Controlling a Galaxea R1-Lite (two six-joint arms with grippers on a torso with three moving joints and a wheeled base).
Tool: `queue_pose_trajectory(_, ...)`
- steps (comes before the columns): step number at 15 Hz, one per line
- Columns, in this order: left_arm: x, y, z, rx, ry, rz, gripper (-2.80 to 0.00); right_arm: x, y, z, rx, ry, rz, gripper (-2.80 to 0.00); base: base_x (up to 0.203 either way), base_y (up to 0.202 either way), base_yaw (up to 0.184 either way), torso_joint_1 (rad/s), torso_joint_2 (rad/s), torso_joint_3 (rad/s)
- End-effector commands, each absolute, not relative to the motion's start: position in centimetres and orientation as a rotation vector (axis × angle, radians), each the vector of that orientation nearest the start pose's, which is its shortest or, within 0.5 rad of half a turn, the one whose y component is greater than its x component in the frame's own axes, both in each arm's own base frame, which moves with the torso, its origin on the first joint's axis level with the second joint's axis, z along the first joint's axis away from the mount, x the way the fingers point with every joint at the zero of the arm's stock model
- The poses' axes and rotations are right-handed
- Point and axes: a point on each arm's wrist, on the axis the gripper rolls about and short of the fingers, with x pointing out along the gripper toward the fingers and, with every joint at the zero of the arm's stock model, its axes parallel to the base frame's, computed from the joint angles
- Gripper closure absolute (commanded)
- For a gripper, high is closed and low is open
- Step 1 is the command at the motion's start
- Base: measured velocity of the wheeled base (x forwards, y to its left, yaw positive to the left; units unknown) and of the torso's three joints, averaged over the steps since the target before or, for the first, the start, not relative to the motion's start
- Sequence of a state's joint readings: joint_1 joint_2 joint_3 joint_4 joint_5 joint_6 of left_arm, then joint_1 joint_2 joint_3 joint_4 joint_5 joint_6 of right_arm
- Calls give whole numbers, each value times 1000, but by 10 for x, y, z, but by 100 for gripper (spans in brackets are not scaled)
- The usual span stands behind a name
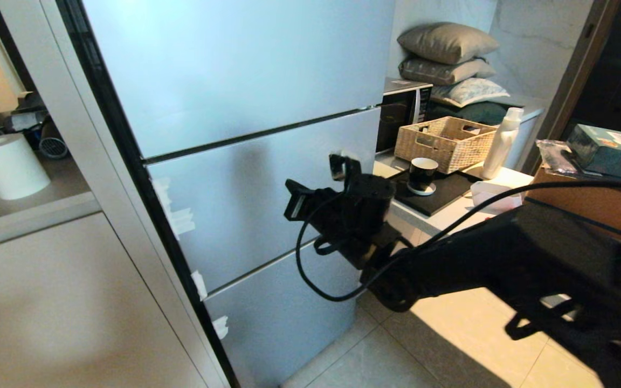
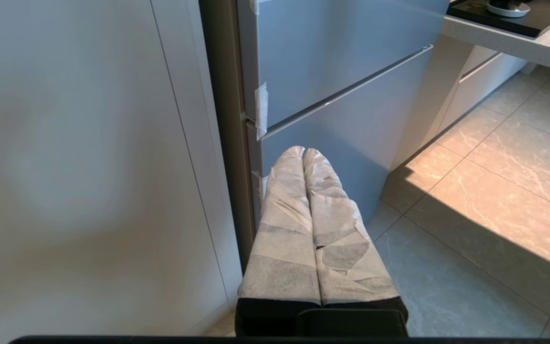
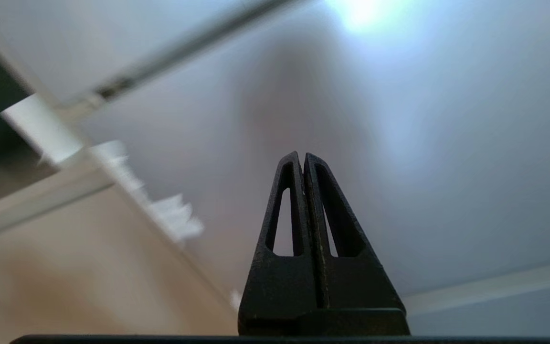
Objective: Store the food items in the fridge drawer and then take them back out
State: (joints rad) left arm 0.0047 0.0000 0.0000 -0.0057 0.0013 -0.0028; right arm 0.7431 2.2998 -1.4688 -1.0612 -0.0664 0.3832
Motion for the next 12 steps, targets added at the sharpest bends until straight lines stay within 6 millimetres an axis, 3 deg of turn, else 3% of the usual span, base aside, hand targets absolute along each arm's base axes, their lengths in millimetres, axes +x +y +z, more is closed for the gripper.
queue_pose_trajectory(1, -23, 0, 76, -3, -5, 6, 0, 262, 244, 265, 455, -160, 722, 0, 0, 0, 0, 0, 0, 0)
queue_pose_trajectory(3, -23, 0, 76, -3, -5, 6, 0, 202, 181, 280, 396, -121, 691, 0, 0, 0, 0, 0, 0, 0)
queue_pose_trajectory(4, -23, 0, 76, -3, -3, 6, 0, 173, 147, 274, 353, -90, 657, 0, 0, 0, 0, 0, 0, 0)
queue_pose_trajectory(7, -23, 0, 76, -3, -5, 6, 0, 107, 59, 226, 220, -13, 463, 0, 0, 0, 0, 0, 0, 0)
queue_pose_trajectory(9, -23, 0, 76, -3, -5, 6, 0, 68, 24, 187, 160, -7, 324, 0, 0, 0, 0, 0, 0, 0)
queue_pose_trajectory(12, -23, 0, 76, -3, -5, 6, 0, 23, 5, 141, 67, -51, 200, 0, 0, 0, 0, 0, 0, 0)
